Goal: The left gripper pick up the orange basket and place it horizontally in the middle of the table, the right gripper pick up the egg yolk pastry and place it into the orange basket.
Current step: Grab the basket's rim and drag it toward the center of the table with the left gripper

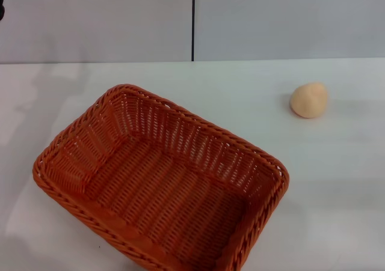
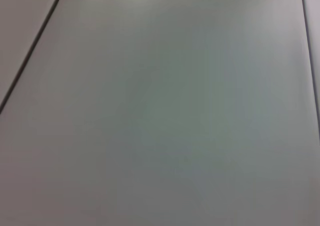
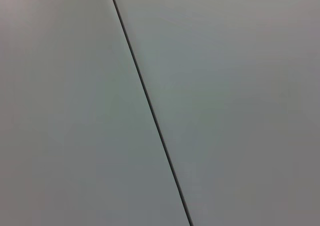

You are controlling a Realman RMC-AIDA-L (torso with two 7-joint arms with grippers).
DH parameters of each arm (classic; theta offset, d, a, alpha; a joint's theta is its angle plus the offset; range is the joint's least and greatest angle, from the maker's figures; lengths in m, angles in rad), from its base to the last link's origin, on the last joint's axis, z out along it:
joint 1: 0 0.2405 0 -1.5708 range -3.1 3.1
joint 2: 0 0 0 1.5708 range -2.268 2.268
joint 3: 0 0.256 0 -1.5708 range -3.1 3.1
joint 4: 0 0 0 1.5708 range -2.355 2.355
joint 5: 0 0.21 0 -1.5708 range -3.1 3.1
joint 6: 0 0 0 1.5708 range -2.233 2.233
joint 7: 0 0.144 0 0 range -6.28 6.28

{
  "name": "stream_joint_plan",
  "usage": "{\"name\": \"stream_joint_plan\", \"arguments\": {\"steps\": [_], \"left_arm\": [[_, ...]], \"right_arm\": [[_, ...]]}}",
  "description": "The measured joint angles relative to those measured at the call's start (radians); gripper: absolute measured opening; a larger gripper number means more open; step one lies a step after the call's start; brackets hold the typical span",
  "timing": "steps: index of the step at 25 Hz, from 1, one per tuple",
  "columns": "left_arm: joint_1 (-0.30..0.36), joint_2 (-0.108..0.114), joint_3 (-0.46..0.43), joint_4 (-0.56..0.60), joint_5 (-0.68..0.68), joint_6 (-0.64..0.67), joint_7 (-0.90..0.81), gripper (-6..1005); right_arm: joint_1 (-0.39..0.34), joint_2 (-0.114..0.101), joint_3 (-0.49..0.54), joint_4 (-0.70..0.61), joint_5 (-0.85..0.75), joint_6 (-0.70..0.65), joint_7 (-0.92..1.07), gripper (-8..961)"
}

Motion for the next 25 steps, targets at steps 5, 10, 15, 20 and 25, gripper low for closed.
{"name": "stream_joint_plan", "arguments": {"steps": [5, 10, 15, 20, 25], "left_arm": [[0.005, 0.002, 0.031, 0.030, 0.000, -0.032, -0.061, 615], [0.008, 0.002, 0.063, 0.076, 0.000, -0.068, -0.114, 615], [0.025, 0.025, 0.243, 0.291, 0.002, -0.278, -0.370, 615], [0.025, 0.083, 0.352, 0.494, 0.114, -0.412, -0.621, 615], [0.004, 0.176, 0.353, 0.788, 0.469, -0.422, -1.022, 615]], "right_arm": [[-0.002, 0.000, 0.004, 0.002, 0.000, -0.002, 0.003, 667], [-0.010, 0.000, 0.005, 0.003, 0.000, 0.001, 0.037, 666], [-0.014, -0.002, 0.005, -0.005, 0.000, 0.001, 0.063, 665], [-0.027, -0.004, 0.009, -0.007, 0.006, 0.003, 0.063, 664], [-0.047, -0.005, 0.032, -0.015, 0.010, 0.004, 0.063, 664]]}}
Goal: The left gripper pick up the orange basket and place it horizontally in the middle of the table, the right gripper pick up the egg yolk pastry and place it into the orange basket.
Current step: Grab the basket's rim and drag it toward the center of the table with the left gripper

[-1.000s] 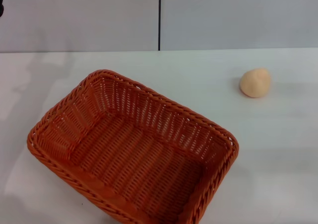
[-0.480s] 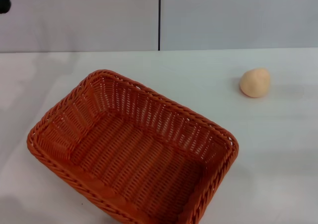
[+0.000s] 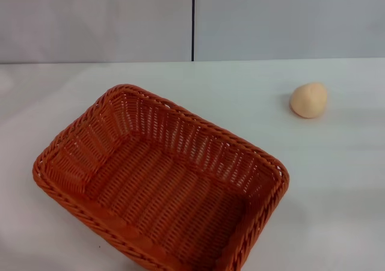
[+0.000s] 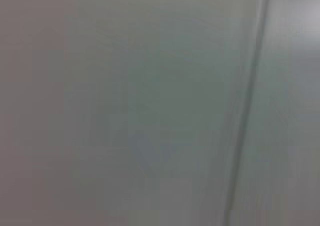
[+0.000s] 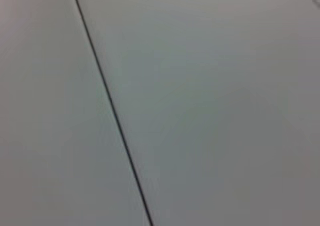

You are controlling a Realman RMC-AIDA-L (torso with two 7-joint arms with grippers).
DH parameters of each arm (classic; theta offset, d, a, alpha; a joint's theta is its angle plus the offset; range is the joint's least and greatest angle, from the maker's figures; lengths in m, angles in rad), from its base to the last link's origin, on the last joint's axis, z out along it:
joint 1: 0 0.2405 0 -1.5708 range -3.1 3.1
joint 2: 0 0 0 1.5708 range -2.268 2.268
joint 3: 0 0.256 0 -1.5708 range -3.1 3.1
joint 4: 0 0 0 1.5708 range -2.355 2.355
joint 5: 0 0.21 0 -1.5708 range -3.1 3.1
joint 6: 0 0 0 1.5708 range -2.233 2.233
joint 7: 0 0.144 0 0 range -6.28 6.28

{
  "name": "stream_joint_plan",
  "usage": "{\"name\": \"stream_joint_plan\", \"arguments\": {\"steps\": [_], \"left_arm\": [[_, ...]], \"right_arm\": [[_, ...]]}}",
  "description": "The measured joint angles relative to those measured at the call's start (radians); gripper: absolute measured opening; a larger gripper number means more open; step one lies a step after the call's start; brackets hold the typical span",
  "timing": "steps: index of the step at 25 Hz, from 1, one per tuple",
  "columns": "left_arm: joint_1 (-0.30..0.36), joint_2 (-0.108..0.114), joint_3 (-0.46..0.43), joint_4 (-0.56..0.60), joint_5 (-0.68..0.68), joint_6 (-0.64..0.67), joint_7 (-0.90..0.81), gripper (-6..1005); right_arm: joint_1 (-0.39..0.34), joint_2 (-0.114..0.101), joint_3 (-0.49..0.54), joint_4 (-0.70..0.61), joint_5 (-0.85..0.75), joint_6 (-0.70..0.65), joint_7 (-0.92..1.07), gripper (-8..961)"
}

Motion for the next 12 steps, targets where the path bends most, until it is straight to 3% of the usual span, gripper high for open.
{"name": "stream_joint_plan", "arguments": {"steps": [4, 5, 7, 12], "left_arm": [[-0.020, 0.044, -0.016, 0.172, 0.228, 0.077, -0.246, 616], [-0.040, 0.054, -0.048, 0.241, 0.341, 0.161, -0.357, 616], [-0.040, 0.054, -0.048, 0.241, 0.341, 0.161, -0.357, 616], [-0.148, 0.050, -0.143, 0.332, 0.658, 0.433, -0.589, 616]], "right_arm": [[-0.007, 0.000, 0.006, -0.006, 0.000, 0.002, 0.000, 663], [-0.008, 0.000, 0.010, -0.009, 0.001, 0.004, 0.000, 663], [-0.009, 0.000, 0.012, -0.011, 0.001, 0.004, 0.000, 662], [-0.010, 0.000, 0.016, -0.017, 0.001, 0.010, 0.000, 662]]}}
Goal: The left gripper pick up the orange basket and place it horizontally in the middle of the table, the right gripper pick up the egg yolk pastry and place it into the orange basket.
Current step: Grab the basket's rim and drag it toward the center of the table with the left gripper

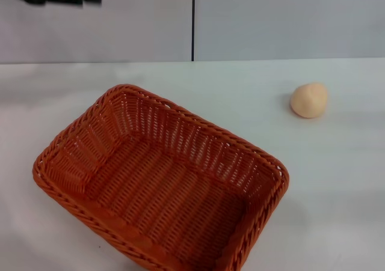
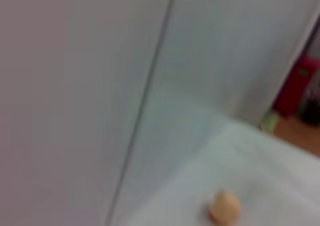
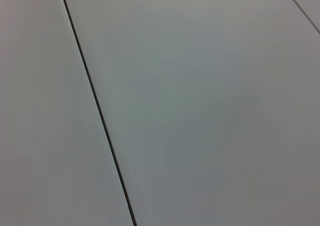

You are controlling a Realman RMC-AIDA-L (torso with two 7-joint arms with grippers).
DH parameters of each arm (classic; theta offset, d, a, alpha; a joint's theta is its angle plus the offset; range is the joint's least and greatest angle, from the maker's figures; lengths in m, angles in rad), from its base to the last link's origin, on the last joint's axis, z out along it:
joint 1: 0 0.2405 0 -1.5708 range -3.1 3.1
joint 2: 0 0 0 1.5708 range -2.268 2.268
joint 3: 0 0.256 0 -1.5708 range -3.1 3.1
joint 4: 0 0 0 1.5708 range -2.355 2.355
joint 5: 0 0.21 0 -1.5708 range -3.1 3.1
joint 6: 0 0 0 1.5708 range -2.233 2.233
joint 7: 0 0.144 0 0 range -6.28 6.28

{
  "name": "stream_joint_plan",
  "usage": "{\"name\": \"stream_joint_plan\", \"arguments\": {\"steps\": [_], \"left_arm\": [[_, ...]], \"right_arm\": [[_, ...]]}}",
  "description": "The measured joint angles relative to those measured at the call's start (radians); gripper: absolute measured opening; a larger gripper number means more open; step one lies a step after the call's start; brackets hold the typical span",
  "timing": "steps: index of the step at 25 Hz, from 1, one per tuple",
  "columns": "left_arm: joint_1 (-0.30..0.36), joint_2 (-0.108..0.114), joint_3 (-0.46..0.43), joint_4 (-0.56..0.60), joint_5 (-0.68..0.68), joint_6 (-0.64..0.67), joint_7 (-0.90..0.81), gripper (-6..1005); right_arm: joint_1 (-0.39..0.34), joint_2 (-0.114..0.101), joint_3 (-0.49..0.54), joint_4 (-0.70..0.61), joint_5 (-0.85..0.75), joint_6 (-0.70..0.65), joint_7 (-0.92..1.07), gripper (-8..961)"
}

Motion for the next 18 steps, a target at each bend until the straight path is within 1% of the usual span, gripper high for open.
{"name": "stream_joint_plan", "arguments": {"steps": [2, 4, 7, 8, 9, 12, 13, 14, 18], "left_arm": [[-0.019, -0.004, -0.003, 0.001, 0.056, 0.026, -0.029, 616], [-0.043, -0.012, -0.003, -0.005, 0.146, 0.050, -0.070, 616], [-0.059, -0.019, -0.003, -0.012, 0.222, 0.059, -0.107, 616], [-0.068, -0.026, 0.003, -0.017, 0.272, 0.067, -0.134, 616], [-0.068, -0.026, 0.003, -0.017, 0.272, 0.067, -0.134, 616], [-0.092, -0.037, 0.012, -0.050, 0.343, 0.098, -0.152, 616], [-0.115, -0.053, 0.016, -0.090, 0.405, 0.121, -0.156, 616], [-0.115, -0.053, 0.016, -0.090, 0.405, 0.121, -0.156, 616], [-0.130, -0.087, 0.017, -0.102, 0.509, 0.111, -0.156, 616]], "right_arm": [[0.000, 0.000, 0.000, 0.000, 0.000, 0.000, 0.000, 661], [0.000, 0.000, 0.000, -0.002, 0.000, 0.000, 0.000, 661], [0.000, 0.000, 0.001, -0.003, 0.000, 0.001, 0.000, 660], [0.000, 0.000, 0.001, -0.003, 0.000, 0.002, 0.000, 660], [0.000, 0.000, 0.001, -0.003, 0.000, 0.002, 0.000, 660], [0.000, 0.000, 0.002, -0.003, 0.000, 0.004, 0.000, 659], [0.000, -0.001, 0.002, -0.005, 0.000, 0.007, 0.000, 659], [0.000, -0.001, 0.002, -0.005, 0.000, 0.007, 0.000, 659], [0.001, -0.001, 0.002, -0.014, -0.001, 0.036, 0.000, 658]]}}
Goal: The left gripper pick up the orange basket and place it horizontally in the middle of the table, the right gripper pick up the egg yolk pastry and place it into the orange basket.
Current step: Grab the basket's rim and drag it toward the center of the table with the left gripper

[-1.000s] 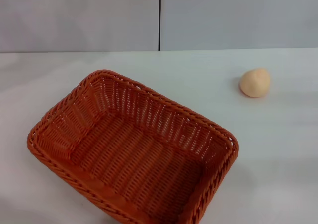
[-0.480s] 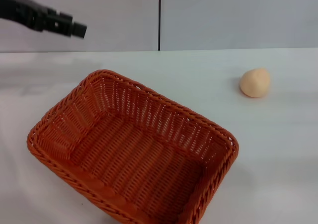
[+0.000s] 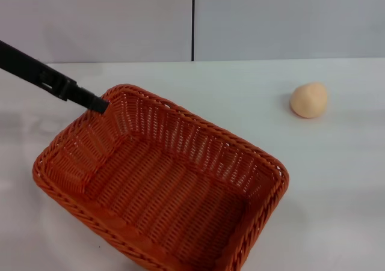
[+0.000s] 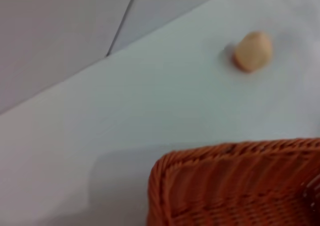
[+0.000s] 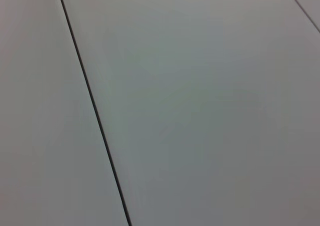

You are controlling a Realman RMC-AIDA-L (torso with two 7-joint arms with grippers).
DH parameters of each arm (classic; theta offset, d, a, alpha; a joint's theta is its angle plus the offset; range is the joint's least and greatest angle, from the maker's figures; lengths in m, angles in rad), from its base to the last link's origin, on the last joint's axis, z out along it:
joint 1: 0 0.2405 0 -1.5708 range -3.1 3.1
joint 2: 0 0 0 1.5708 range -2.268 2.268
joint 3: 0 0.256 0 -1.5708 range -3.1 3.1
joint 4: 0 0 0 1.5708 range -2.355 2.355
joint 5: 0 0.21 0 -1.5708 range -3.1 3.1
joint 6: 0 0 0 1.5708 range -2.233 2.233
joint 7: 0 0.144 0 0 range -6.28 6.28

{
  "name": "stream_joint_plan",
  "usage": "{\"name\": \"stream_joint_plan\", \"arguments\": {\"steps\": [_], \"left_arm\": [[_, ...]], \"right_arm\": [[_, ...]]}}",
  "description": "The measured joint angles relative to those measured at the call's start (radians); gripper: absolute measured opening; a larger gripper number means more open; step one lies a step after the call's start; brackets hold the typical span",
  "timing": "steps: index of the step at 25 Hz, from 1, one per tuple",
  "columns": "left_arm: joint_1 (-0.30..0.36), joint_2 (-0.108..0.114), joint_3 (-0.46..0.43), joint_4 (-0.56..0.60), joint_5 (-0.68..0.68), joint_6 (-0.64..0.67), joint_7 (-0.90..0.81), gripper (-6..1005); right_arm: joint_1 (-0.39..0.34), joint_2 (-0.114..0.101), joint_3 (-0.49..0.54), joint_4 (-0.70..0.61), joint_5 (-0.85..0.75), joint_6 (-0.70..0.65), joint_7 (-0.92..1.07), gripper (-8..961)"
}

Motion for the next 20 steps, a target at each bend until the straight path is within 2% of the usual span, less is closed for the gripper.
{"name": "stream_joint_plan", "arguments": {"steps": [5, 14, 19, 20], "left_arm": [[0.011, -0.004, -0.012, 0.001, 0.040, -0.027, -0.005, 483], [0.044, 0.003, -0.048, -0.006, 0.047, -0.074, -0.025, 493], [0.051, 0.001, -0.049, -0.008, 0.056, -0.066, -0.038, 685], [0.052, 0.000, -0.049, -0.008, 0.056, -0.064, -0.042, 696]], "right_arm": [[-0.002, 0.000, 0.000, 0.000, -0.003, 0.007, 0.000, 657], [-0.009, 0.001, -0.002, 0.001, -0.006, 0.007, 0.000, 656], [-0.012, 0.001, -0.001, 0.000, -0.006, 0.007, 0.000, 655], [-0.011, 0.001, -0.001, 0.000, -0.005, 0.008, 0.000, 655]]}}
